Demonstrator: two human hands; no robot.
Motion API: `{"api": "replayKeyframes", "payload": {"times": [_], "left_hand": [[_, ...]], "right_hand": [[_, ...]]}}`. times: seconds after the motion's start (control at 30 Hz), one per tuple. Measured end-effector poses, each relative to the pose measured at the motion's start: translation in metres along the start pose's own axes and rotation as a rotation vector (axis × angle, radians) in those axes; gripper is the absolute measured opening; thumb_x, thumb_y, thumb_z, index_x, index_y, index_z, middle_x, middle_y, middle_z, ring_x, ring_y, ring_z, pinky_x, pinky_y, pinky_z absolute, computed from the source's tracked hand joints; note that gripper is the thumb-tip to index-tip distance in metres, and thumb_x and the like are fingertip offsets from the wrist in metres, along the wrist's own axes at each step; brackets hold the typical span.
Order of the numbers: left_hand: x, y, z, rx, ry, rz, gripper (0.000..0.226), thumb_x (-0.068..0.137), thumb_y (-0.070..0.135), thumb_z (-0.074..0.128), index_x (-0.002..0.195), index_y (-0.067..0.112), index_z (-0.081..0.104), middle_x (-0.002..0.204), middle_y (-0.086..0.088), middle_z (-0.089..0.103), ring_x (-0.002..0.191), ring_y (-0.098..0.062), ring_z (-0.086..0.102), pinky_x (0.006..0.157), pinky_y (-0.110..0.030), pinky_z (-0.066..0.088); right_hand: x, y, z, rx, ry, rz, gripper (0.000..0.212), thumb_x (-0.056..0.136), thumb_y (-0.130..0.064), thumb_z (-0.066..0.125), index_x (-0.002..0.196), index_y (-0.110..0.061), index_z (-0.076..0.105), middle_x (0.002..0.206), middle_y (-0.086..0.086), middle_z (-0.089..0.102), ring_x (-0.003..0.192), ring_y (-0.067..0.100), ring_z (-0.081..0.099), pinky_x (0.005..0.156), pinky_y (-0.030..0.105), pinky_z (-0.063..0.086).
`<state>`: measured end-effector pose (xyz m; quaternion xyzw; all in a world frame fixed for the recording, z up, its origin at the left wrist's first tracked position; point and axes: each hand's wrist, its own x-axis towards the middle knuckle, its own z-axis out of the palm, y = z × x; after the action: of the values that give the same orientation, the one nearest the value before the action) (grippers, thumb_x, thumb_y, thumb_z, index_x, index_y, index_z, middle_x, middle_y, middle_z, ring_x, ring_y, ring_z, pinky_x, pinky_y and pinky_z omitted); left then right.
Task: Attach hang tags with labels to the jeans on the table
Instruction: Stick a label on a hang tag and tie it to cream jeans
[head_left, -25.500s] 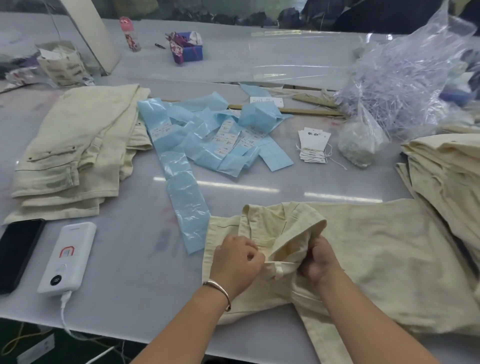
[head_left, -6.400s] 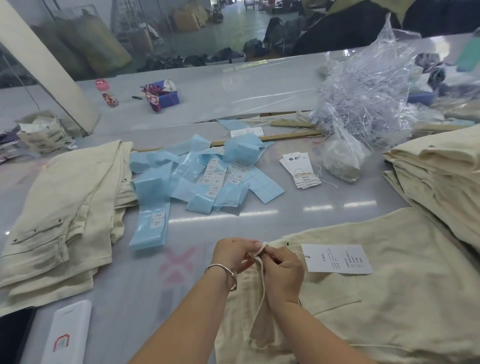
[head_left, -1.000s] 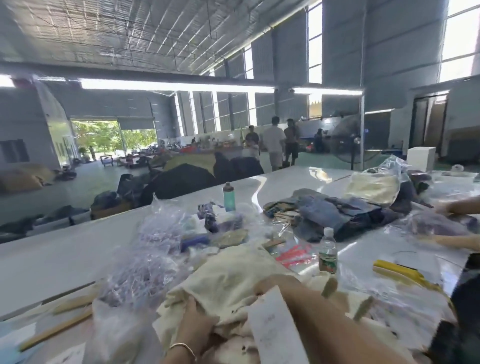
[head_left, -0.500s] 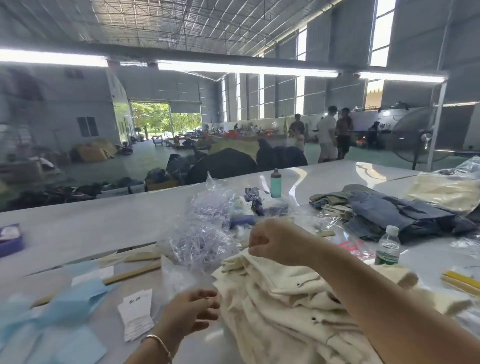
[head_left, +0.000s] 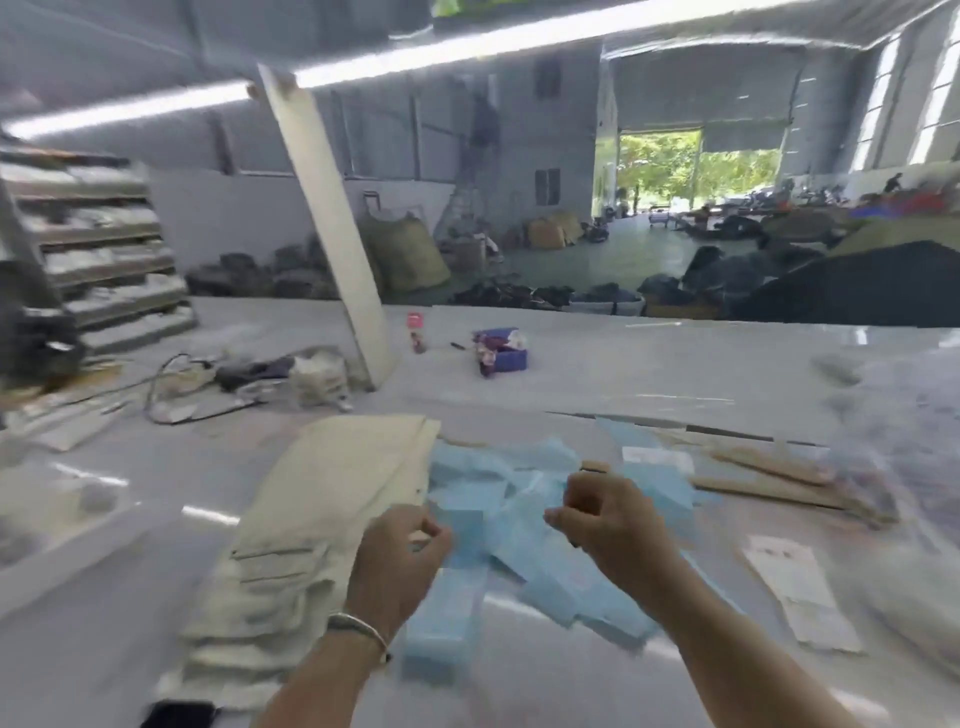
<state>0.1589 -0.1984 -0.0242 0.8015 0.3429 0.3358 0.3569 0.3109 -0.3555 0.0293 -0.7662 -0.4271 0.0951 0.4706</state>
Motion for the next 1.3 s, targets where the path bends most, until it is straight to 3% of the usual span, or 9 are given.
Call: {"api": "replayKeyframes", "payload": {"times": [0.17, 0.47, 0.53, 0.73, 0.93, 1.0, 1.1, 1.2, 1.3], "left_hand": [[0.055, -0.157, -0.070, 0.446, 0.057, -0.172, 0.012, 0.077, 0.033, 0.073, 0.080, 0.028, 0.062, 0.097, 0.007, 0.063, 0.103, -0.025, 0.055, 0.082, -0.032, 0.044], [0.116, -0.253, -0.051, 0.722, -0.228, -0.251, 0.100, 0.072, 0.077, 0.051, 0.151, 0.022, 0.022, 0.160, -0.006, 0.017, 0.149, -0.023, 0.011, 0.119, -0.040, 0.015], [0.131, -0.248, -0.039, 0.828, -0.294, -0.310, 0.100, 0.074, 0.073, 0.050, 0.151, 0.018, 0.018, 0.158, -0.011, 0.017, 0.147, -0.031, 0.011, 0.116, -0.045, 0.020], [0.184, -0.234, -0.060, 0.963, -0.341, -0.161, 0.031, 0.094, 0.022, 0.046, 0.125, 0.019, 0.046, 0.117, -0.010, 0.063, 0.108, -0.032, 0.060, 0.082, -0.035, 0.047], [0.186, -0.201, -0.117, 0.837, -0.369, -0.035, 0.021, 0.087, 0.023, 0.053, 0.104, 0.023, 0.065, 0.106, 0.001, 0.067, 0.102, -0.025, 0.062, 0.076, -0.028, 0.044], [0.160, -0.189, -0.115, 0.765, -0.551, 0.053, 0.031, 0.082, 0.031, 0.053, 0.110, 0.027, 0.064, 0.111, 0.003, 0.066, 0.106, -0.024, 0.061, 0.085, -0.029, 0.046], [0.133, -0.189, -0.110, 0.530, -0.887, -0.099, 0.055, 0.070, 0.067, 0.050, 0.111, 0.032, 0.063, 0.110, 0.012, 0.065, 0.107, -0.015, 0.061, 0.089, -0.030, 0.048], [0.150, -0.223, -0.120, 0.339, -0.457, -0.292, 0.044, 0.084, 0.060, 0.052, 0.083, 0.020, 0.069, 0.090, 0.004, 0.068, 0.098, -0.021, 0.065, 0.083, -0.030, 0.049], [0.174, -0.270, -0.140, 0.451, -0.019, -0.492, 0.054, 0.092, 0.056, 0.049, 0.109, 0.006, 0.064, 0.111, -0.017, 0.062, 0.107, -0.036, 0.056, 0.093, -0.039, 0.045]], "right_hand": [[0.053, 0.003, 0.178, 0.206, -0.114, 0.145, 0.042, 0.068, 0.004, 0.064, 0.048, -0.016, 0.033, 0.052, 0.001, 0.028, 0.052, 0.011, 0.026, 0.055, 0.030, 0.020], [0.103, 0.019, 0.316, 0.280, -0.207, 0.427, 0.031, 0.072, -0.002, 0.064, 0.055, -0.012, 0.041, 0.057, 0.010, 0.047, 0.054, 0.018, 0.042, 0.058, 0.031, 0.032], [0.112, 0.023, 0.330, 0.273, -0.191, 0.475, 0.030, 0.073, -0.003, 0.064, 0.056, -0.014, 0.042, 0.060, 0.010, 0.051, 0.059, 0.019, 0.046, 0.060, 0.032, 0.036], [0.134, 0.032, 0.353, 0.413, -0.105, 0.661, 0.014, 0.089, -0.017, 0.062, 0.082, -0.007, 0.054, 0.069, 0.008, 0.062, 0.055, 0.015, 0.055, 0.045, 0.022, 0.043], [0.164, 0.014, 0.355, 0.967, -0.185, 0.797, 0.049, 0.086, -0.052, 0.061, 0.109, -0.009, 0.054, 0.100, 0.020, 0.069, 0.086, 0.030, 0.070, 0.078, 0.039, 0.059], [0.174, 0.008, 0.354, 1.111, -0.225, 0.830, 0.061, 0.079, -0.059, 0.065, 0.113, -0.008, 0.060, 0.097, 0.016, 0.071, 0.089, 0.031, 0.071, 0.081, 0.043, 0.059], [0.181, 0.003, 0.360, 0.918, -0.189, 0.806, 0.032, 0.089, -0.023, 0.067, 0.112, 0.000, 0.066, 0.092, 0.016, 0.071, 0.084, 0.032, 0.069, 0.079, 0.041, 0.057], [0.177, 0.008, 0.357, 0.894, -0.175, 0.759, 0.027, 0.089, 0.003, 0.059, 0.115, -0.002, 0.063, 0.100, 0.018, 0.071, 0.091, 0.034, 0.068, 0.085, 0.045, 0.056], [0.161, 0.020, 0.344, 1.113, -0.304, 0.684, 0.030, 0.079, -0.004, 0.072, 0.109, -0.003, 0.070, 0.101, 0.018, 0.073, 0.087, 0.030, 0.072, 0.069, 0.036, 0.059]]}}
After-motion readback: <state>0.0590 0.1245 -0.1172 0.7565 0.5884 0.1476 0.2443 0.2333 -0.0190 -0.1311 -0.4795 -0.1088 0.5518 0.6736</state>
